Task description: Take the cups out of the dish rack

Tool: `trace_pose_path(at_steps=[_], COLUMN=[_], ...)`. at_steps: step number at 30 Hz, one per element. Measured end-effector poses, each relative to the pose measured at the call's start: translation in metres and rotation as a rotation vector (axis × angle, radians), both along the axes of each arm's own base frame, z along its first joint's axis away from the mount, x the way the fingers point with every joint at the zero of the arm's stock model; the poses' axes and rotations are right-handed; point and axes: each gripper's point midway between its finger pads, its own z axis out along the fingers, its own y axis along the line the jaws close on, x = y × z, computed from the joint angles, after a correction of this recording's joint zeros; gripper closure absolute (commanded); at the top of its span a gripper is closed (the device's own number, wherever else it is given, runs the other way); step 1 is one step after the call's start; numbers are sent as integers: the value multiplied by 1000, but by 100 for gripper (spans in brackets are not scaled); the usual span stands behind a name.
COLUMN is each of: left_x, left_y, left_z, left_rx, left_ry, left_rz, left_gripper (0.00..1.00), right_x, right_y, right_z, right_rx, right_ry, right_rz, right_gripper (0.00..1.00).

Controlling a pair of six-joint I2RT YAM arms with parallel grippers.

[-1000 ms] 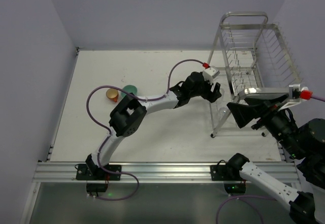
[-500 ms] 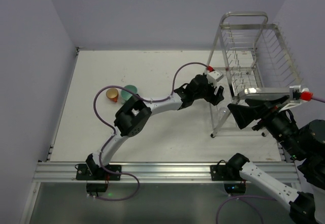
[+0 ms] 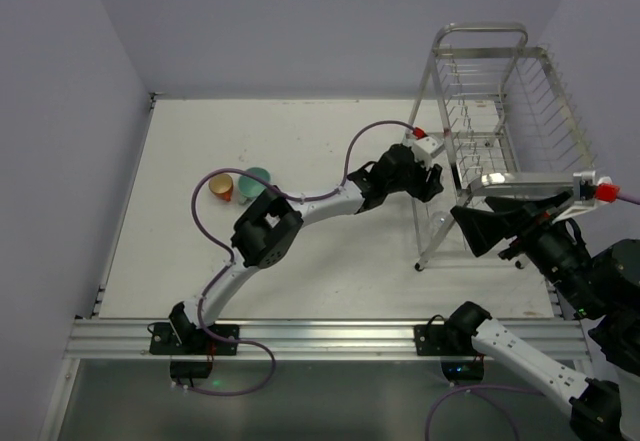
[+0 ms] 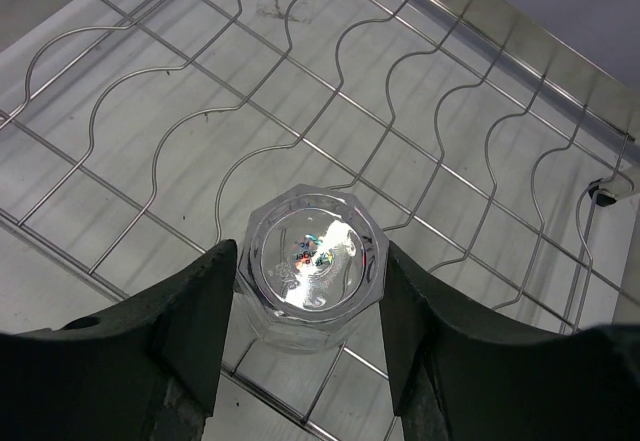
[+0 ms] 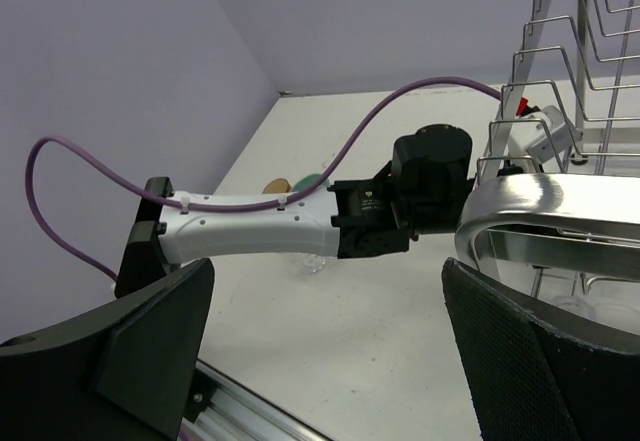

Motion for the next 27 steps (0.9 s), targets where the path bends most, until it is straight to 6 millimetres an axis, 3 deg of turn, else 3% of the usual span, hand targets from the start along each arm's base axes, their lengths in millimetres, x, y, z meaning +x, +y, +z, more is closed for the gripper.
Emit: trace_pose_path(at_steps=[4,6,7,9,15,20,24,27], left_x=[1,2,2,2,2,-5,-11,-15], left_y=[-3,-4,-4,-4,-2,12,21,33], left_z=[1,1,1,0,1,10,44,86], left_rx=[-3,-5,-5,0,3,31,8,-33], left_ry=[2,2,2,5,4,18,-2,-36], left_rz=[-1,-2,-2,-2,4,15,18,31], left_gripper=[55,72,85,100,100,100,100,100], right_x=[-1,-2,-2,-3,-2,1,1,1], right_y=[-1,-2,-3,-5,-6,-5,-6,-6], right_z=[-2,-3,-3,-3,-4,-11,-14,-12], right_rx=[-4,-6,-5,-3,-6,-14,-14,-9], right_ry=[5,7,6,4,7,16,17,11], right_rz=[0,-2,-3,-10,-19,-24,-27,-30], right_gripper=[2,2,2,2,1,1,1,1])
